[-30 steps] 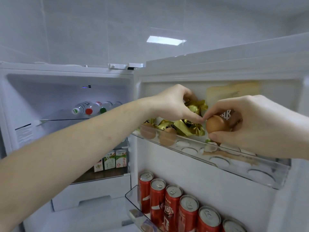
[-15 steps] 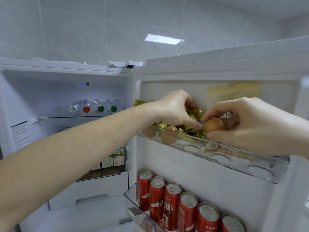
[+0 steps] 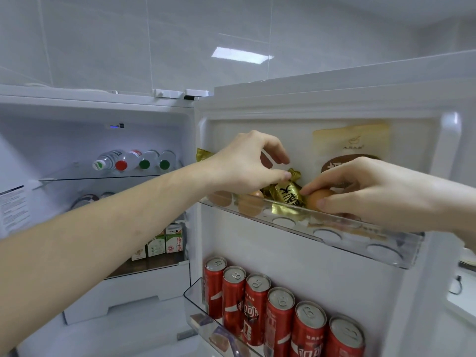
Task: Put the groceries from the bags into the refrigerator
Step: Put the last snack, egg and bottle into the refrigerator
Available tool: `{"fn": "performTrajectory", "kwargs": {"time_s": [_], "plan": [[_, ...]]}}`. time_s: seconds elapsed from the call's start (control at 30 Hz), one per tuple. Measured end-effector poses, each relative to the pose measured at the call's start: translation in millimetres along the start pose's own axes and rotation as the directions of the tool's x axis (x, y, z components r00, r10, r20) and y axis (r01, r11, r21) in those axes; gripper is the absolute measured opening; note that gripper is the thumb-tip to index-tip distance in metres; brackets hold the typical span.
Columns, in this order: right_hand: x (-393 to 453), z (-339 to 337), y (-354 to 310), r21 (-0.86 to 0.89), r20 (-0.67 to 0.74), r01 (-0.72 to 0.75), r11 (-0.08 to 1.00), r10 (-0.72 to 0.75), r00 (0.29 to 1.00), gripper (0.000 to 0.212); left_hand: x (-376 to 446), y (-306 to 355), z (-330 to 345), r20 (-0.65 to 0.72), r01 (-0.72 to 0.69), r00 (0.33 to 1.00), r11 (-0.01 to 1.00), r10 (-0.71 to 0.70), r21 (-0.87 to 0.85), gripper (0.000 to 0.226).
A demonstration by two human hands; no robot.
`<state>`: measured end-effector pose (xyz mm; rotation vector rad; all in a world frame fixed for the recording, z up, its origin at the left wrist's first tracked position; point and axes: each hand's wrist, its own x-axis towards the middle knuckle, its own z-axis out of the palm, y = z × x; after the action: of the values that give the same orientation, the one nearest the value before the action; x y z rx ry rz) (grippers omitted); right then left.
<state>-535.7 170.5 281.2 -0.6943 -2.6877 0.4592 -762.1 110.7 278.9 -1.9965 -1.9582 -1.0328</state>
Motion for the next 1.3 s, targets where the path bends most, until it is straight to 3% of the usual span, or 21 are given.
{"fn": "performTrajectory", "kwargs": {"time_s": [0.17,0.27,0.63,1.03,1.3], "plan": [[1.9,1.8,4.6,0.078,0.03,-0.009,0.997,0.007,1.0,0.019,-8.5,8.2,0.9,-0.046,-0.04,0.998,0.999,0.039,-0.022,0.012],[3.1,6.7,6.2,0.136,0.095,-0.039,0.99,0.026,0.995,0.027,-10.7,13.3,0.6,-0.075,-0.055,0.996,0.998,0.052,-0.042,0.008],[6.2,12.2,15.3,0.219,0.073,-0.052,0.974,0.036,0.997,0.034,-17.9,20.5,2.2,-0.084,-0.063,0.995,0.996,0.057,-0.063,0.009],[-2.1,11.2,7.7,0.039,0.032,-0.065,0.997,0.064,0.997,0.04,-32.9,20.8,0.5,-0.085,-0.048,0.995,0.999,0.05,0.019,0.025],[-6.0,14.7,10.3,-0.067,-0.09,-0.007,0.998,0.001,0.996,0.039,-49.4,14.7,-8.6,-0.097,0.0,0.995,1.0,0.002,0.022,0.026]]}}
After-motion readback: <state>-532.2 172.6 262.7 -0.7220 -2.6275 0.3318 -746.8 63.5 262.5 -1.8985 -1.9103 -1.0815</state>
